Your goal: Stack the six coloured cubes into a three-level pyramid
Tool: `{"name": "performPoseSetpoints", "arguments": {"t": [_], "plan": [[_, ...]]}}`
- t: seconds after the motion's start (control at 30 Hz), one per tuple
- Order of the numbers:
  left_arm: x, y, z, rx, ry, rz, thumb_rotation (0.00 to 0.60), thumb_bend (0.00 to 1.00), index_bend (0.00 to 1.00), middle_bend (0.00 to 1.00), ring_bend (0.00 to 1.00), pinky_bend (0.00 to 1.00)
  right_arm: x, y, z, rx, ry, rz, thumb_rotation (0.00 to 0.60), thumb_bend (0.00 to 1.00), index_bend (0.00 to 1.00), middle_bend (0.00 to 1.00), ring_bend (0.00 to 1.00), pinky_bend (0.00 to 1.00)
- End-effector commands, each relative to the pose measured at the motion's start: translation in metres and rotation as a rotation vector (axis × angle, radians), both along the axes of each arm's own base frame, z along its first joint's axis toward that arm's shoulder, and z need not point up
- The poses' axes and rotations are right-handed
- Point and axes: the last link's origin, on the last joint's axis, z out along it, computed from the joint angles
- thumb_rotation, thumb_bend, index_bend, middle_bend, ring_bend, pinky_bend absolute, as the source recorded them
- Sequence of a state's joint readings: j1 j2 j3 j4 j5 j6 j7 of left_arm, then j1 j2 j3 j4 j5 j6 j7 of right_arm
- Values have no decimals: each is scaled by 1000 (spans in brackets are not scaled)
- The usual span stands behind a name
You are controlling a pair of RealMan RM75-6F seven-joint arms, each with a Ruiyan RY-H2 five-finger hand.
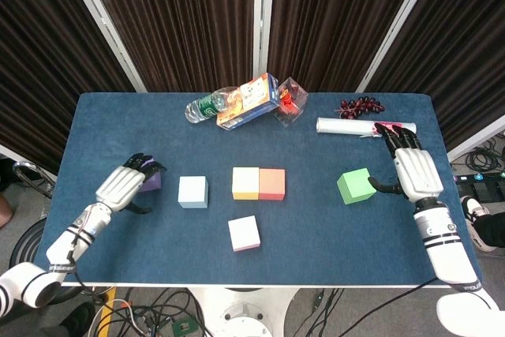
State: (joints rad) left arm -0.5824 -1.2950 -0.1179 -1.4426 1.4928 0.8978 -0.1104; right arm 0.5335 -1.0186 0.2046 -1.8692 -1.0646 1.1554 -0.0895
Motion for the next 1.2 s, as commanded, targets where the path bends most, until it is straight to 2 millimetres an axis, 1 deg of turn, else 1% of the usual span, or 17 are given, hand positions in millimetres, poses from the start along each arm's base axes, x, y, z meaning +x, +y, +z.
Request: {"name": "performPoseSetpoints", "arguments": {"t": [0.03,0.23,0.43,0.53,0.6,0.67,0.8,0.9,0.93,1.0,1.2], "plan": [[9,5,-13,-23,11,-11,600,0,173,153,73,37,-4,0,-1,5,-3,-7,600,153,0,127,0,0],[21,10,-30,-50,10,-6,600,0,169,150,73,37,-8,-1,-5,15,-11,-14,600,153,0,127,0,0],[32,17,-42,-58,14,-6,600,0,168,151,73,37,-14,-2,-5,15,-21,-23,600,152,0,127,0,0],[36,19,-49,-62,16,2,600,0,169,168,73,37,-17,-3,-6,17,-25,-31,600,152,0,127,0,0],[37,21,-53,-55,12,6,600,2,171,196,90,39,-19,-3,-7,20,-29,-34,600,152,0,127,0,0],[39,22,-56,-46,1,14,600,19,185,253,140,44,-21,-3,-7,21,-35,-38,600,152,0,127,0,0],[42,24,-62,-29,-19,25,600,84,232,348,212,77,-21,-5,-7,19,-45,-41,600,152,0,129,0,0],[44,26,-65,-5,-48,32,600,134,274,451,294,103,-23,-4,-6,15,-48,-43,600,152,0,129,0,0],[45,27,-66,2,-63,35,600,147,282,472,307,118,-24,-4,-6,14,-49,-45,600,152,0,129,0,0],[47,29,-67,4,-74,36,600,156,285,488,316,136,-25,-3,-5,12,-49,-47,600,152,0,130,0,0],[55,37,-68,-2,-74,5,600,157,286,493,316,136,-26,-3,-3,5,-56,-48,600,152,0,130,0,0]]}}
